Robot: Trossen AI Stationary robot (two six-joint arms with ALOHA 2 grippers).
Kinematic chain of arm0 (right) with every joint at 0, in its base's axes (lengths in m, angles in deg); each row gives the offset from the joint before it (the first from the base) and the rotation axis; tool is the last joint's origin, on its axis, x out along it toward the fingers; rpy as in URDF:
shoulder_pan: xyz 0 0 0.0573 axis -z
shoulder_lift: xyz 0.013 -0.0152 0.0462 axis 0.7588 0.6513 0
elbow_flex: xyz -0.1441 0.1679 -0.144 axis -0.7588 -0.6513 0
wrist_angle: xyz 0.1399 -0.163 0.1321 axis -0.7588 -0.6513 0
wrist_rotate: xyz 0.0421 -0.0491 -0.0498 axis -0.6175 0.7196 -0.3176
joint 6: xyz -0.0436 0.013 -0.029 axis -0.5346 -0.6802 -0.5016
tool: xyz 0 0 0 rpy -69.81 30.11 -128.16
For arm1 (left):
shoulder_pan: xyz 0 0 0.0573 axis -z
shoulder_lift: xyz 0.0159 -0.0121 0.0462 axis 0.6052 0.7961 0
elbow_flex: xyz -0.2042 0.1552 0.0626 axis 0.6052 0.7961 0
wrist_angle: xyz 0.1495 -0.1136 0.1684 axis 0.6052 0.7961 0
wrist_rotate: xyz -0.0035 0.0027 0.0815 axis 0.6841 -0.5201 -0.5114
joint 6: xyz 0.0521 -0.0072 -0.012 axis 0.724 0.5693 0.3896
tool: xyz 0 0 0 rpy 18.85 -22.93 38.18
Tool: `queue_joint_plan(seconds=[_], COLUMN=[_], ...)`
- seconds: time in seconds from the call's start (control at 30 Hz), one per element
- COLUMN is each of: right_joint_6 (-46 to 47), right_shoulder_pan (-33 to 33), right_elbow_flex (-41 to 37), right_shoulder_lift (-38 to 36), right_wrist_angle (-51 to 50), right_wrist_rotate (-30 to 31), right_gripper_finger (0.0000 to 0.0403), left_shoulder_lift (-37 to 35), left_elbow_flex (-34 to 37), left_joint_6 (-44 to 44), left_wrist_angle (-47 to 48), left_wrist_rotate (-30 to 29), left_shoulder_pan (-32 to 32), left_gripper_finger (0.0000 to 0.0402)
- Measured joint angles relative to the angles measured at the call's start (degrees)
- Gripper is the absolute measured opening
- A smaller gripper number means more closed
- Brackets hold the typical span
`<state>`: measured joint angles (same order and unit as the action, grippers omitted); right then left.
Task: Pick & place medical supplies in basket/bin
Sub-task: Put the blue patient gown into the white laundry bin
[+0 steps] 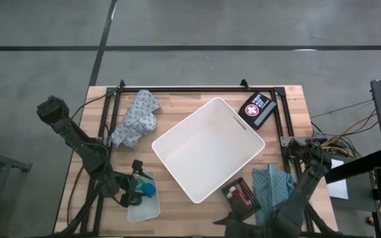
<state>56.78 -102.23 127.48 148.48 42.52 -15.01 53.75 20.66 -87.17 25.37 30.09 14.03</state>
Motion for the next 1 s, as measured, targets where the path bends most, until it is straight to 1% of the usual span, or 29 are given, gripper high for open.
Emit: queue_joint_plan(seconds=[0.07, 0.13, 0.2, 0.37, 0.43, 0.47, 0.53, 0.63, 0.7, 0.77, 0.9, 1.0], right_joint_6=[-1.35, -6.77, -16.94, -50.65, -57.62, -58.77, -56.36, -51.47, -50.63, -50.55, -47.01, -40.95], right_shoulder_pan=[1.26, 2.64, 4.02, 6.0, 6.62, 6.98, 8.01, 10.35, 11.71, 12.51, 12.75, 12.68], right_elbow_flex=[0.01, -0.53, -1.86, -5.09, -5.83, -5.88, -5.31, -3.53, -2.38, -1.63, -0.06, 0.4], right_shoulder_lift=[-0.06, -0.06, -0.06, 0.05, 0.03, 0.0, -0.08, -0.57, -0.86, -1.3, -3.4, -6.34], right_wrist_angle=[-0.06, 1.51, 7.2, 28.4, 34.03, 34.57, 31.84, 23.92, 20.41, 17.44, 10.76, 3.13], right_wrist_rotate=[-5.76, -10.53, -12.92, -13.12, -13.16, -13.19, -14.09, -19.74, -23.76, -26.41, -26.82, -25.49], right_gripper_finger=[0.0233, 0.0233, 0.0233, 0.0233, 0.0233, 0.0233, 0.0233, 0.0233, 0.0233, 0.0233, 0.0233, 0.0233], left_shoulder_lift=[0.01, 0.01, 0.01, 0.01, 0.01, 0.01, 0.01, 0.01, 0.01, 0.01, 0.01, -0.01], left_elbow_flex=[0.0, 0.0, 0.0, 0.0, 0.0, 0.0, 0.0, 0.0, 0.0, 0.0, 0.0, 0.0], left_joint_6=[-0.02, 0.0, -0.01, -0.02, 0.0, 0.0, -0.02, -0.01, 0.0, -0.02, -0.02, -0.02], left_wrist_angle=[0.0, 0.0, 0.0, 0.0, 0.0, 0.0, 0.0, 0.0, 0.0, 0.0, 0.02, 0.0], left_wrist_rotate=[0.0, 0.0, 0.01, 0.0, 0.0, 0.02, 0.02, 0.01, 0.0, 0.02, 0.02, 0.0], left_shoulder_pan=[0.0, 0.0, 0.0, 0.0, 0.0, 0.02, 0.0, 0.02, 0.0, 0.0, 0.0, 0.02], left_gripper_finger=[0.0322, 0.0322, 0.0322, 0.0322, 0.0322, 0.0322, 0.0322, 0.0322, 0.0322, 0.0322, 0.0322, 0.0322])
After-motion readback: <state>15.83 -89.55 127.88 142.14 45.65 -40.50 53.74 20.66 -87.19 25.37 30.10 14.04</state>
